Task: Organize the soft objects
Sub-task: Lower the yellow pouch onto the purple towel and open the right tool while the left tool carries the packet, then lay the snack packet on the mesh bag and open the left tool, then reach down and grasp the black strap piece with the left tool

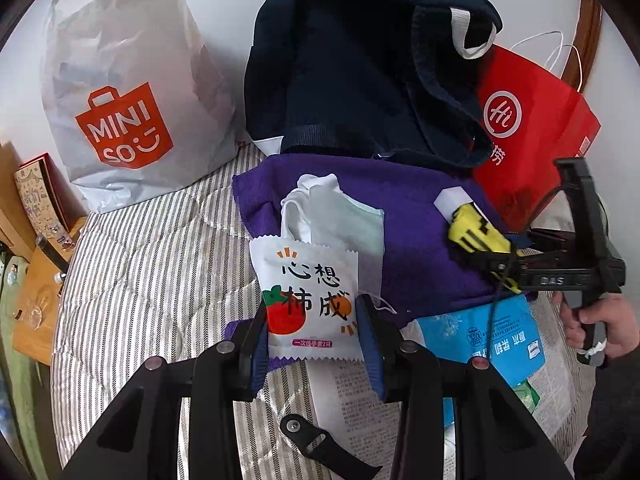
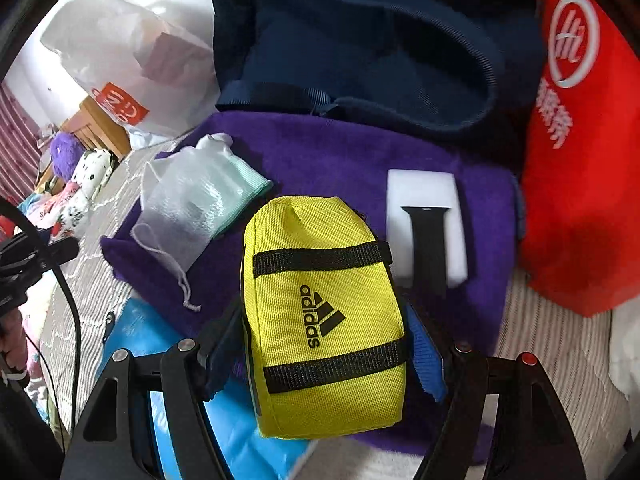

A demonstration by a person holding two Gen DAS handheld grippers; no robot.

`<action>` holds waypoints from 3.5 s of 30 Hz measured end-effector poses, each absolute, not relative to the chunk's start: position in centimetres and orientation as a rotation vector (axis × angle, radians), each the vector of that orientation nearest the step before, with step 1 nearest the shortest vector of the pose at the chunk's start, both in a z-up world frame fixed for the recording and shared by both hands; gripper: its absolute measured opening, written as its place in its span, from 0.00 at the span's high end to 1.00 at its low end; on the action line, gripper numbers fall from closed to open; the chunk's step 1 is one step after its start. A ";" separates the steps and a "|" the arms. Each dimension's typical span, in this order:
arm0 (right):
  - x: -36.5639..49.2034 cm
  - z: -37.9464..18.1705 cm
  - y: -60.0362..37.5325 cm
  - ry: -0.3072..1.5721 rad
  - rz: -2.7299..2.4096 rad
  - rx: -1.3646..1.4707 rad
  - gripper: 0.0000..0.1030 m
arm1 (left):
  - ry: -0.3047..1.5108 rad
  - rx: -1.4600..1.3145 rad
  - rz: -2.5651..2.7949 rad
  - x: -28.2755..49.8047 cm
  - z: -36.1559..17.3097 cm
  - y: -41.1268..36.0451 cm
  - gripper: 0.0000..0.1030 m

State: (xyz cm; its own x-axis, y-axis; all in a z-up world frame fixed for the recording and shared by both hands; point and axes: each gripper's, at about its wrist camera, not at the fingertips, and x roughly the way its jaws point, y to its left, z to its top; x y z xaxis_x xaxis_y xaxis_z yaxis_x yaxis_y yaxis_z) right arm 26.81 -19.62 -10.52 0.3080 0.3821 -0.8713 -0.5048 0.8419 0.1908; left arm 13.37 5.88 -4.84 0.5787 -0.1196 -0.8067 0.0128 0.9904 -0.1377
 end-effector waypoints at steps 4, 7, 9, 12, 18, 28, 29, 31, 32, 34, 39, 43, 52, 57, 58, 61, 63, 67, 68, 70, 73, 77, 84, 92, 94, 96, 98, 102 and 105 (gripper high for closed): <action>27.6 -11.7 -18.3 1.133 0.584 -0.170 0.29 | 0.955 -0.128 -0.082 13.5 -5.1 6.2 0.64; 27.8 -12.6 -17.3 1.142 0.583 -0.213 0.29 | 0.955 -0.134 -0.085 13.7 -5.3 6.4 0.64; 28.0 -12.8 -16.9 1.140 0.578 -0.223 0.29 | 0.958 -0.138 -0.088 13.8 -5.4 6.5 0.64; 28.2 -13.1 -16.5 1.146 0.585 -0.227 0.28 | 0.959 -0.138 -0.094 13.9 -5.6 6.4 0.64; 28.8 -13.7 -16.4 1.200 0.605 -0.183 0.26 | 0.964 -0.140 -0.106 14.2 -5.9 6.2 0.64; 28.7 -12.4 -17.5 1.224 0.636 -0.132 0.16 | 0.967 -0.132 -0.116 14.3 -5.6 5.7 0.64; 28.6 -12.1 -17.7 1.216 0.629 -0.130 0.16 | 0.967 -0.129 -0.117 14.3 -5.5 5.6 0.64; 28.2 -11.4 -18.2 1.202 0.622 -0.128 0.16 | 0.965 -0.124 -0.119 14.3 -5.3 5.2 0.64; 28.1 -11.1 -18.4 1.202 0.620 -0.129 0.16 | 0.965 -0.123 -0.121 14.3 -5.2 5.0 0.64; 27.6 -10.3 -18.9 1.183 0.611 -0.131 0.16 | 0.963 -0.121 -0.127 14.5 -5.0 4.6 0.64; 26.2 -8.0 -21.1 1.137 0.595 -0.112 0.16 | 0.965 -0.105 -0.145 14.9 -4.8 3.3 0.64; 25.0 -6.8 -22.8 1.109 0.575 -0.103 0.16 | 0.968 -0.095 -0.156 15.3 -4.8 2.5 0.63; 22.7 -5.4 -26.4 1.082 0.540 -0.045 0.16 | 0.999 -0.080 -0.181 17.1 -6.1 1.0 0.63; 21.9 -6.1 -28.2 1.096 0.509 -0.002 0.16 | 1.035 -0.056 -0.201 18.9 -7.6 -0.1 0.63; 21.7 -6.3 -28.5 1.100 0.504 0.006 0.16 | 1.041 -0.053 -0.205 19.1 -7.8 -0.2 0.63; 21.4 -7.0 -29.0 1.113 0.495 0.020 0.16 | 1.065 -0.031 -0.218 20.0 -8.8 -0.9 0.63; 21.3 -7.4 -29.3 1.122 0.491 0.035 0.16 | 1.081 -0.020 -0.221 20.5 -9.4 -1.2 0.63; 21.0 -8.4 -29.7 1.143 0.490 0.058 0.16 | 1.098 -0.005 -0.212 21.3 -10.3 -1.6 0.61; 21.0 -8.7 -29.7 1.151 0.495 0.058 0.16 | 1.103 -0.005 -0.218 21.5 -10.6 -1.6 0.61; 20.9 -9.3 -29.7 1.162 0.497 0.052 0.16 | 1.112 0.013 -0.209 21.8 -11.0 -1.9 0.61; 21.0 -10.0 -29.9 1.182 0.488 0.056 0.16 | 1.123 0.027 -0.210 22.1 -11.3 -2.1 0.61; 21.2 -10.4 -30.1 1.189 0.485 0.061 0.16 | 1.132 0.027 -0.209 22.3 -11.7 -2.0 0.61; 21.2 -10.3 -30.7 1.186 0.486 0.074 0.16 | 1.163 0.025 -0.202 22.7 -12.1 -2.2 0.40; 20.3 -10.4 -31.6 1.197 0.467 0.079 0.16 | 1.156 0.044 -0.170 23.3 -11.9 -3.5 0.30; 19.9 -10.2 -31.8 1.192 0.468 0.076 0.16 | 1.142 0.042 -0.161 23.1 -11.1 -3.4 0.30; 19.5 -9.9 -31.8 1.186 0.469 0.074 0.16 | 1.130 0.042 -0.156 22.8 -10.3 -3.2 0.29; 19.0 -9.5 -31.8 1.180 0.473 0.073 0.16 | 1.117 0.046 -0.150 22.4 -9.5 -3.1 0.29; 18.0 -8.7 -31.6 1.167 0.483 0.059 0.16 | 1.087 0.048 -0.135 20.8 -7.7 -2.5 0.29; 17.1 -8.1 -31.6 1.155 0.486 0.051 0.16 | 1.072 0.050 -0.121 19.2 -6.5 -1.5 0.28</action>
